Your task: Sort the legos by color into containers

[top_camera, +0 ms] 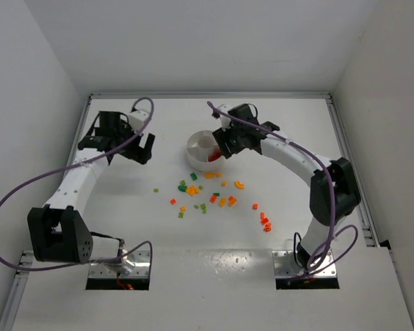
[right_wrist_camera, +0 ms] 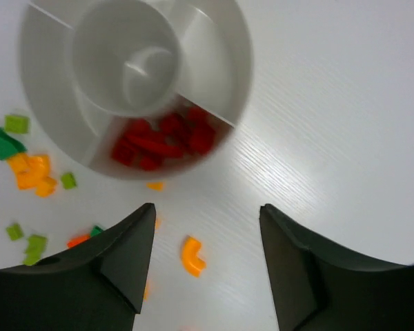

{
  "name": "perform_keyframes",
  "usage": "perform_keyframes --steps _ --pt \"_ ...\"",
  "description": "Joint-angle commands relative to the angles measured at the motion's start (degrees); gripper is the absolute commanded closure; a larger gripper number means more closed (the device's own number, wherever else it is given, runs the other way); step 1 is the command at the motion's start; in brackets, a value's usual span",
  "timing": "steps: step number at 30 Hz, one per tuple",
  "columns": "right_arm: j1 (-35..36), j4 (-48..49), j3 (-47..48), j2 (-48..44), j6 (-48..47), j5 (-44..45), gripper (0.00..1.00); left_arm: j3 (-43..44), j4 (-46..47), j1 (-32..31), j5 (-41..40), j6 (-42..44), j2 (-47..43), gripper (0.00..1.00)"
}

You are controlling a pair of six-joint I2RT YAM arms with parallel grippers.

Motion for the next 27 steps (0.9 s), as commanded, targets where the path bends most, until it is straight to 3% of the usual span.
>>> perform_keyframes --steps 1,4,12,15,21,26,27 --pt "-5.2 -0.5 -5.6 -4.3 0.0 1.0 0.36 -3.2 -1.6 -8.2 3.2 5.7 -4.0 0.07" --pt "-9.7 -0.5 -10.3 -8.2 0.0 0.4 0.2 -4.6 -2.1 -16.0 1.1 4.9 -4.6 0.09" --pt "-20.5 -4.2 -16.3 -13.5 1.2 2.6 0.2 2.1 0.9 -38.3 -2.8 -0.6 1.2 0.09" --pt "-23.7 -5.0 -17.3 -14.1 2.3 1.3 0.2 6.4 4.6 -45.7 3.0 -1.6 6.2 0.09" --pt "-29.3 -7.3 -17.2 -12.5 2.9 -4.1 0.2 7.1 18.9 -56.3 11.5 2.7 13.6 0.14" --pt "-33.4 -8.8 -14.4 -8.8 2.9 -5.8 0.23 12.6 26.1 -59.4 6.6 -3.7 23.9 0.23" --pt "-34.0 -10.4 -13.5 -8.0 3.4 -6.7 0.23 13.6 27.9 -60.1 2.5 -8.0 27.1 0.27"
